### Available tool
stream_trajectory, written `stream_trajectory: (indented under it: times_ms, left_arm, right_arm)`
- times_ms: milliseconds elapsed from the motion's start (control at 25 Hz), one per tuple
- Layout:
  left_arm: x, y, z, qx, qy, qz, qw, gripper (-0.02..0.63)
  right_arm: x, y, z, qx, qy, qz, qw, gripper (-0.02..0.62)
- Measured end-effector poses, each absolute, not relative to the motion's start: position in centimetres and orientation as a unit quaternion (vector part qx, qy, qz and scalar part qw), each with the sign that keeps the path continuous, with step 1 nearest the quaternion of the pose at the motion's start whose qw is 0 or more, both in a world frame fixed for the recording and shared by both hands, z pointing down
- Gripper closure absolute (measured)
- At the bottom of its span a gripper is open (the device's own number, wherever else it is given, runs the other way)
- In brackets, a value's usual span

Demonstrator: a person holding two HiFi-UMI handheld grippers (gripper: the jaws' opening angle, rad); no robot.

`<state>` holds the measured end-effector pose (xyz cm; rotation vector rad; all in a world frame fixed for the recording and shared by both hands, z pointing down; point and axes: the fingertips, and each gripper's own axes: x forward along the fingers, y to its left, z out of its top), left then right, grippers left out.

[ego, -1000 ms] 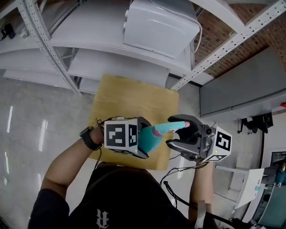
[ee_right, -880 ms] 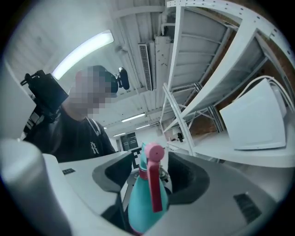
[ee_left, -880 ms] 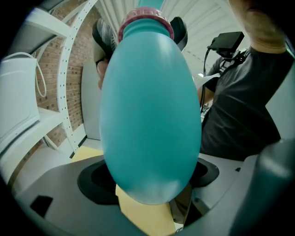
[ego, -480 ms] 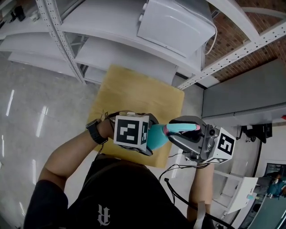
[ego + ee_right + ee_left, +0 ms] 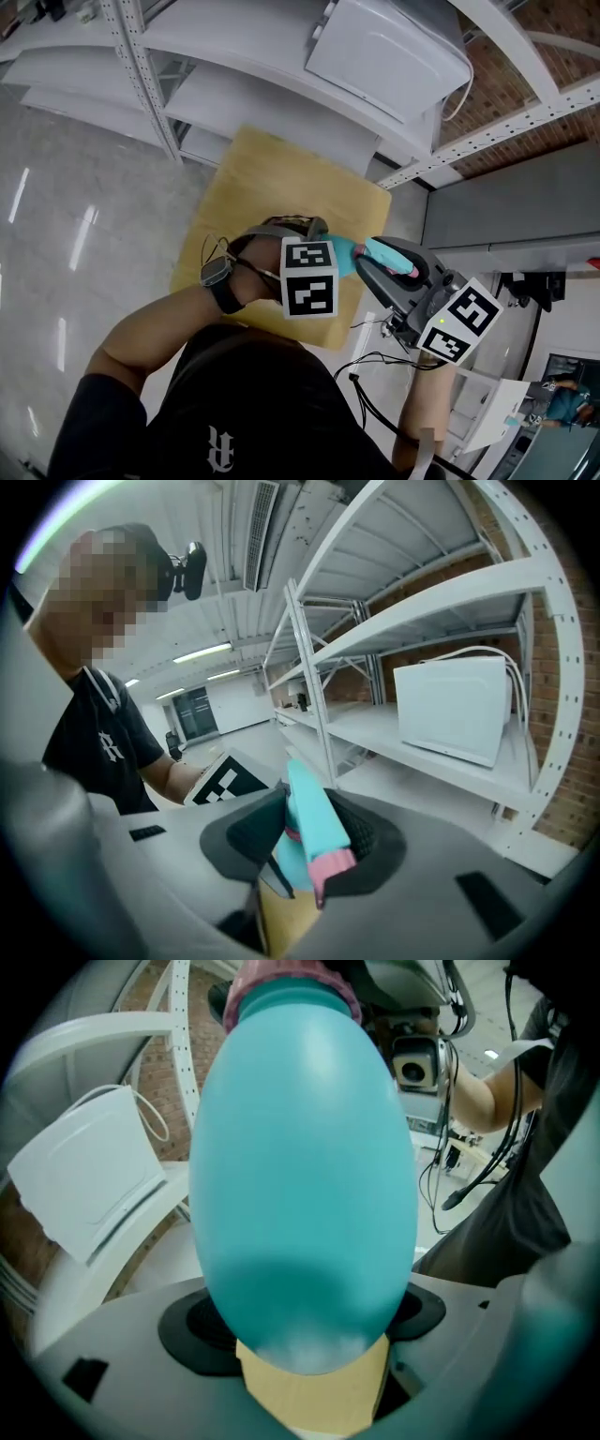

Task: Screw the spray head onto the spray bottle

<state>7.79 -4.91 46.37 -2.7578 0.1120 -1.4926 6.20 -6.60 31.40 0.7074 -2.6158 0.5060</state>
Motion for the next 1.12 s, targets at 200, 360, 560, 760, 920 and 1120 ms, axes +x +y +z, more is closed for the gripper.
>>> stream_trajectory:
  times_ms: [200, 360, 560, 760, 920, 1120]
  left_arm:
    - [8.0, -5.2, 46.8, -0.878, 0.051, -0.476, 0.012, 0.181]
    - [9.3, -4.8, 46.7, -0.900, 0.036, -0.432, -0.049, 0.181]
    - [10.2, -4.9, 45.8, -0.919, 0.031, -0.377, -0.113, 0.181]
    - [10.0, -5.6, 45.7, -0.920, 0.039, -0.370, -0.120, 0.181]
    - [10.3, -5.4, 45.5, -0.923, 0.029, -0.364, -0.121, 0.181]
    - [10.6, -4.5, 44.3, -0.933, -0.008, -0.341, -0.113, 0.181]
  right_arm:
    - [6.6, -6.6, 32.0, 0.249, -0.922, 0.198, 0.219, 0.471]
    - [6.7, -8.0, 32.1, 0.315, -0.899, 0.232, 0.197, 0.469]
    - [7.2, -8.0, 31.5, 0.357, -0.888, 0.242, 0.159, 0.469]
    - [7.0, -6.9, 30.3, 0.363, -0.895, 0.218, 0.142, 0.469]
    - [5.9, -6.5, 30.0, 0.347, -0.903, 0.209, 0.142, 0.469]
    - [6.7, -4.2, 27.9, 0.300, -0.923, 0.215, 0.111, 0.469]
